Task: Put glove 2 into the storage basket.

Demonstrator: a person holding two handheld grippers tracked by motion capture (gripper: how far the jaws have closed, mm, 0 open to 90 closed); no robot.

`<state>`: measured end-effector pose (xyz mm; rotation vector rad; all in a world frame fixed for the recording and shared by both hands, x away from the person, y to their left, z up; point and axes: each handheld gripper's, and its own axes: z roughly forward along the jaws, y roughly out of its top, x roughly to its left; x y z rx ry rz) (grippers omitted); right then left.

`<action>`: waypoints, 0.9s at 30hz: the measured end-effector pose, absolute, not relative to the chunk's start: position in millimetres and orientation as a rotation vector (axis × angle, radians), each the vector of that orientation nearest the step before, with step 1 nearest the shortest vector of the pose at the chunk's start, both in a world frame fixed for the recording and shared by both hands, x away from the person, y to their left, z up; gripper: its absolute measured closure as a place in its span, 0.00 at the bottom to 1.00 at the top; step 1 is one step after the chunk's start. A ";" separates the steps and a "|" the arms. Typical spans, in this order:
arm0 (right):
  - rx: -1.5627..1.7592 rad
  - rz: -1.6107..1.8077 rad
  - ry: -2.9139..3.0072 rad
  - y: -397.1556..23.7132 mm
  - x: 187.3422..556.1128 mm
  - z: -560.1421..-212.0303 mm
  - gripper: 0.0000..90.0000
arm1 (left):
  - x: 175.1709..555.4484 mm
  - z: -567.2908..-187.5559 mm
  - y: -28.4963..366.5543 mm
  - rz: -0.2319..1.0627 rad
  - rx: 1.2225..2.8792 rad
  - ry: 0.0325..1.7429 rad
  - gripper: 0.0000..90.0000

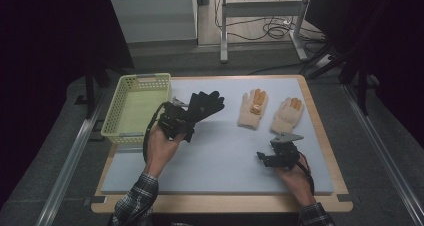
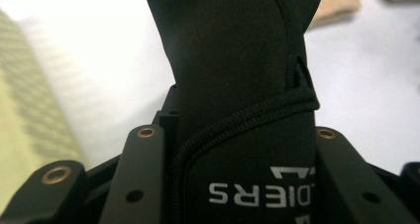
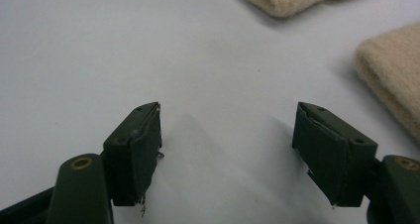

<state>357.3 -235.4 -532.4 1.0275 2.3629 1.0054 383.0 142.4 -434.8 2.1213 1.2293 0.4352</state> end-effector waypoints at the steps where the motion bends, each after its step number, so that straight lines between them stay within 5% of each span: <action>1: 1.027 1.005 2.363 -235.4 357.3 -532.4 0.30 | 385.4 -432.2 147.1 0.443 2.114 1.245 0.67; 27: 1.025 1.006 2.363 -235.5 357.4 -532.5 0.30 | 414.0 -432.2 289.8 0.629 1.866 1.631 0.65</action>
